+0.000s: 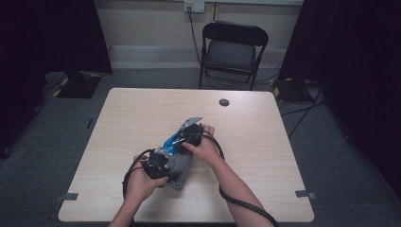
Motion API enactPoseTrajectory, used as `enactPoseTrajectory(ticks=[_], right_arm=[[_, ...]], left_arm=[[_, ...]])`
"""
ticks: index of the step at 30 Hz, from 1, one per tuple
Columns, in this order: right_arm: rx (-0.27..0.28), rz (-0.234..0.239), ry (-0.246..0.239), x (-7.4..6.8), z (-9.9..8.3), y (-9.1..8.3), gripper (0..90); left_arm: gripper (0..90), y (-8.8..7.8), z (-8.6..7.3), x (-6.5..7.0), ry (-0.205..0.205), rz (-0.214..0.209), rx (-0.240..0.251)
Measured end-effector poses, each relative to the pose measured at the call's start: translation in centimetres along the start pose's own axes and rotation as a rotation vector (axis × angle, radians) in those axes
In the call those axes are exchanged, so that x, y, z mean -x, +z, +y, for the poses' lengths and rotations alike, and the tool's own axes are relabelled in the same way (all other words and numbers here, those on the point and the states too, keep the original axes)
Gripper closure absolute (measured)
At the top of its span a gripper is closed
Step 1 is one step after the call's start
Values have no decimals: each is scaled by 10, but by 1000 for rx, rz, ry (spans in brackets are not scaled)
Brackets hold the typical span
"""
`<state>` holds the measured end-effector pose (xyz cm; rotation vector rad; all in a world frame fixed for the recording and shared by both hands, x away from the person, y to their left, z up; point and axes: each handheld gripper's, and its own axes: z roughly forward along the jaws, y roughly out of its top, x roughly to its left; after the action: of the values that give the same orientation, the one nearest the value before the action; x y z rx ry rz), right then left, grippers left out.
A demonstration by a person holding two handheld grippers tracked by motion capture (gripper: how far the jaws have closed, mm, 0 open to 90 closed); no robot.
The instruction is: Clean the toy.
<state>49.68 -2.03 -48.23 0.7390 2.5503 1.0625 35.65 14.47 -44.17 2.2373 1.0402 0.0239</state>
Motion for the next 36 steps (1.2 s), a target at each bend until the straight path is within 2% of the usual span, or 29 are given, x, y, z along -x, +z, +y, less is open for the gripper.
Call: enactPoseTrajectory(ticks=[4,11,19,26,29,32,33,36], right_arm=[[-1,2,1,0,0,0,93],[-1,2,1,0,0,0,93],[0,3,1,0,0,0,93],[-3,4,2,0,1,0,94],[-3,4,1,0,1,0,93],[-4,4,3,0,1,0,94],[-4,4,3,1,1,0,93],[-4,5,1,1,1,0,93]], left_arm=[[701,-10,-4,-6,-14,2,26],[699,-24,-11,-17,-23,19,43],[698,-39,-14,-31,-63,38,61],[698,-52,-9,-53,-82,86,103],[697,-55,-4,-62,-81,111,107],[693,-53,2,-73,-92,131,117],[692,-51,4,-78,-89,153,111],[689,-48,9,-90,-102,168,114]])
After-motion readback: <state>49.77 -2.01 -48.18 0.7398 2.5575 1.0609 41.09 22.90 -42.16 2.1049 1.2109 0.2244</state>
